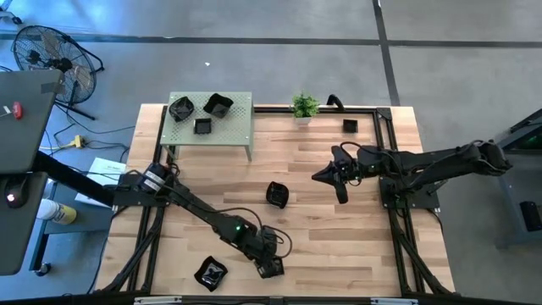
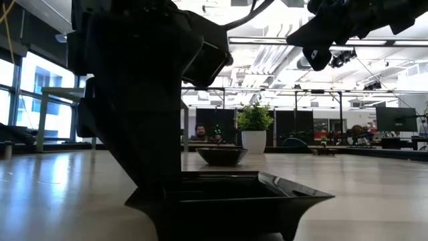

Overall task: Pick & Place Mini shaped plates
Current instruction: Stack the black square plate on top of the black square plate on the shelf

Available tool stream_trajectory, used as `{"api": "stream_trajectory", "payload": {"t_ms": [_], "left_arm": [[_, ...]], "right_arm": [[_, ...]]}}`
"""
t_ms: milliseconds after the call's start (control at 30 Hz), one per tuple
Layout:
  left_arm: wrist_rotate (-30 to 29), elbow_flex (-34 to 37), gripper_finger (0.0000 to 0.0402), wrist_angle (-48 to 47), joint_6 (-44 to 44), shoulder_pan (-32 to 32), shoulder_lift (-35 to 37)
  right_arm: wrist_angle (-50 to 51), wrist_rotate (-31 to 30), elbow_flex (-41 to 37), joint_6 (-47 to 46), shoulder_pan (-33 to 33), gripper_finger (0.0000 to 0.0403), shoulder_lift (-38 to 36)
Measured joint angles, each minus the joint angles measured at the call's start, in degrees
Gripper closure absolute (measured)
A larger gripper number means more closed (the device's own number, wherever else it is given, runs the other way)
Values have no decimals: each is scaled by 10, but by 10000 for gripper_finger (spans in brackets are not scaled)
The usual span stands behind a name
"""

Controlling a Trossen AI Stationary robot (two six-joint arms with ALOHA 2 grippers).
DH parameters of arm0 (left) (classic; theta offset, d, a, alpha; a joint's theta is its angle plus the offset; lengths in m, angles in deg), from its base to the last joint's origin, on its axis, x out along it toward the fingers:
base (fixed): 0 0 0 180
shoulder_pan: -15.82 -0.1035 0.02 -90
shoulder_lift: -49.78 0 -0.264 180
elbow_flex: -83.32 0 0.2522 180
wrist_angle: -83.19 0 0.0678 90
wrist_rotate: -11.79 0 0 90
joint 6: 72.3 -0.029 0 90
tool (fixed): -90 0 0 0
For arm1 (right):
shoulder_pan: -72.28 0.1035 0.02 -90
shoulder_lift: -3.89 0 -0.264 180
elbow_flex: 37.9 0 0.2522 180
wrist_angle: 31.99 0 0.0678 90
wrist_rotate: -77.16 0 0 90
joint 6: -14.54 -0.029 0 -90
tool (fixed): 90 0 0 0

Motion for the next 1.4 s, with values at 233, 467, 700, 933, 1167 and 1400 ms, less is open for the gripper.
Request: {"api": "stream_trajectory", "payload": {"t_ms": [233, 467, 700, 933, 1167, 1400], "left_arm": [[-10, 0, 311, 3, -36, 0, 0], [-12, 0, 390, 9, -79, 0, 0], [-5, 0, 397, 9, -87, 0, 7], [-30, 0, 400, -41, -88, -8, 61], [-57, 0, 401, -83, -119, -39, 138], [-123, 21, 401, -127, -156, -90, 223]], "right_arm": [[1, 0, 0, 1, 0, 400, 1], [1, 0, 0, 0, 0, 397, 1], [1, 0, 0, 0, 0, 399, 1], [-1, 0, 0, 0, 0, 399, 1], [-8, 0, 0, 0, 0, 398, 1], [-9, -10, 0, -1, 0, 400, 1]]}}
